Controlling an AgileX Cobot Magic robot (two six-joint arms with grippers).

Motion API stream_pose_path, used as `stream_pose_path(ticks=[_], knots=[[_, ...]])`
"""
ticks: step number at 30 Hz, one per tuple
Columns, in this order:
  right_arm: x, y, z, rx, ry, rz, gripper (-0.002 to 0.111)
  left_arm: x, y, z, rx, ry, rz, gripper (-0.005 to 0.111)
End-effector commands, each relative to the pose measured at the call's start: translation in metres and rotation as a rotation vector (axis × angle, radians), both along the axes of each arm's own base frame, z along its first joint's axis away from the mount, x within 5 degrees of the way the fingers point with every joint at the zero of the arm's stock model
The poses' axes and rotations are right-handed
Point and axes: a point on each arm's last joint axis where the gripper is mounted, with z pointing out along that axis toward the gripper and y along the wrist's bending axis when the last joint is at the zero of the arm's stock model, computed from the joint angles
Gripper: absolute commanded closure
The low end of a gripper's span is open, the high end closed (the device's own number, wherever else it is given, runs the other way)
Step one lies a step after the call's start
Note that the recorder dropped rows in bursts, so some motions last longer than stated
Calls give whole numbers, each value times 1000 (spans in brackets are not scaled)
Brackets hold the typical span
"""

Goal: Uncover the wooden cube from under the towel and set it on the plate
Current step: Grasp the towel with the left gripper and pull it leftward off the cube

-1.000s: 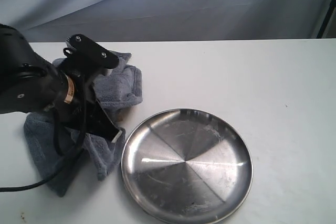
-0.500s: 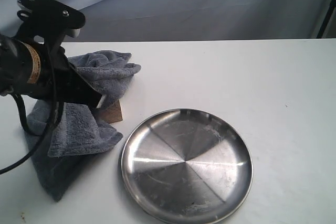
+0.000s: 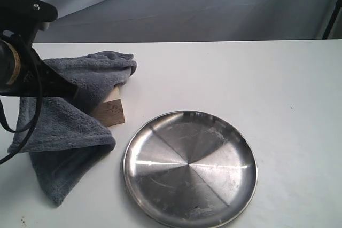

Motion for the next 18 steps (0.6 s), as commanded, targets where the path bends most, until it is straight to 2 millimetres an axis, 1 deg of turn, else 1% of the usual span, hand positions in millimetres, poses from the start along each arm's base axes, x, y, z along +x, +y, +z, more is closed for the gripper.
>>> stream_pose_path(ticks=[1,5,11,18], knots=[[0,0,-1,0,0,-1,108,2,9,3,19,-23,66,107],[0,0,-1,0,0,-1,108,9,31,0,-11,16,175,107],[0,0,-1,0,0,-1,108,20,75,-1,19,62,299,107],[0,0,-1,0,0,-1,108,25,108,-7,-57,118,392,107]])
